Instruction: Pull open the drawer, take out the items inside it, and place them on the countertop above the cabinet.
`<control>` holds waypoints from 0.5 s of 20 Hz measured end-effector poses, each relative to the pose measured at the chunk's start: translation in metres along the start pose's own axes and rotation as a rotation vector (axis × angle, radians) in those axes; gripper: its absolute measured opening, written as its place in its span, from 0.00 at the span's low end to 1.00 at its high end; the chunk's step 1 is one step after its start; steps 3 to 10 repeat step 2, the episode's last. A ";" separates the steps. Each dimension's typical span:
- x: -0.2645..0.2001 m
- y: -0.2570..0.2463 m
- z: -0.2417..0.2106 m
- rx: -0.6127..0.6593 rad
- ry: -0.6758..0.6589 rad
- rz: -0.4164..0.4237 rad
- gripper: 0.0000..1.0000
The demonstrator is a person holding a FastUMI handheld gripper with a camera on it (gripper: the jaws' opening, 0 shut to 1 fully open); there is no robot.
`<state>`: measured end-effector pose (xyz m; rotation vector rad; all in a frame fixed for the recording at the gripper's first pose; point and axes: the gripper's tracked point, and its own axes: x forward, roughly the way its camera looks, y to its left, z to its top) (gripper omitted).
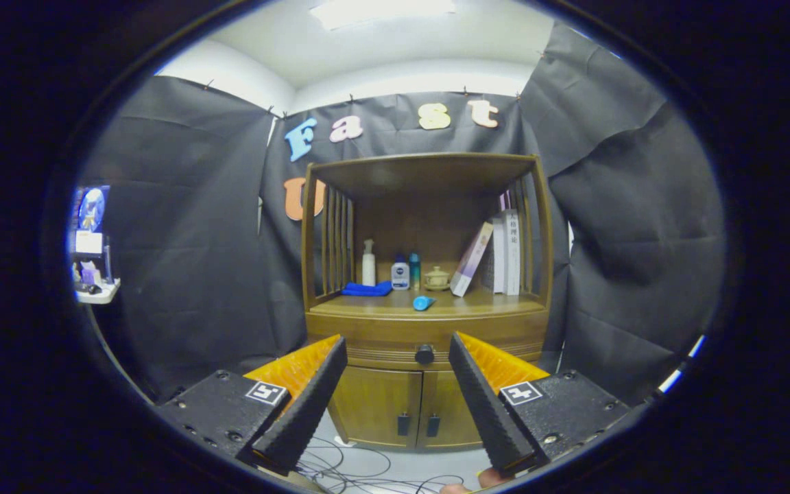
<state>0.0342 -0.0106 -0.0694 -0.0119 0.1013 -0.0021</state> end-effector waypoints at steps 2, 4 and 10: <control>-0.016 -0.001 -0.001 0.016 -0.002 -0.004 0.98; -0.016 -0.001 -0.001 0.016 -0.002 -0.004 0.98; -0.016 -0.001 -0.001 0.016 -0.002 -0.004 0.98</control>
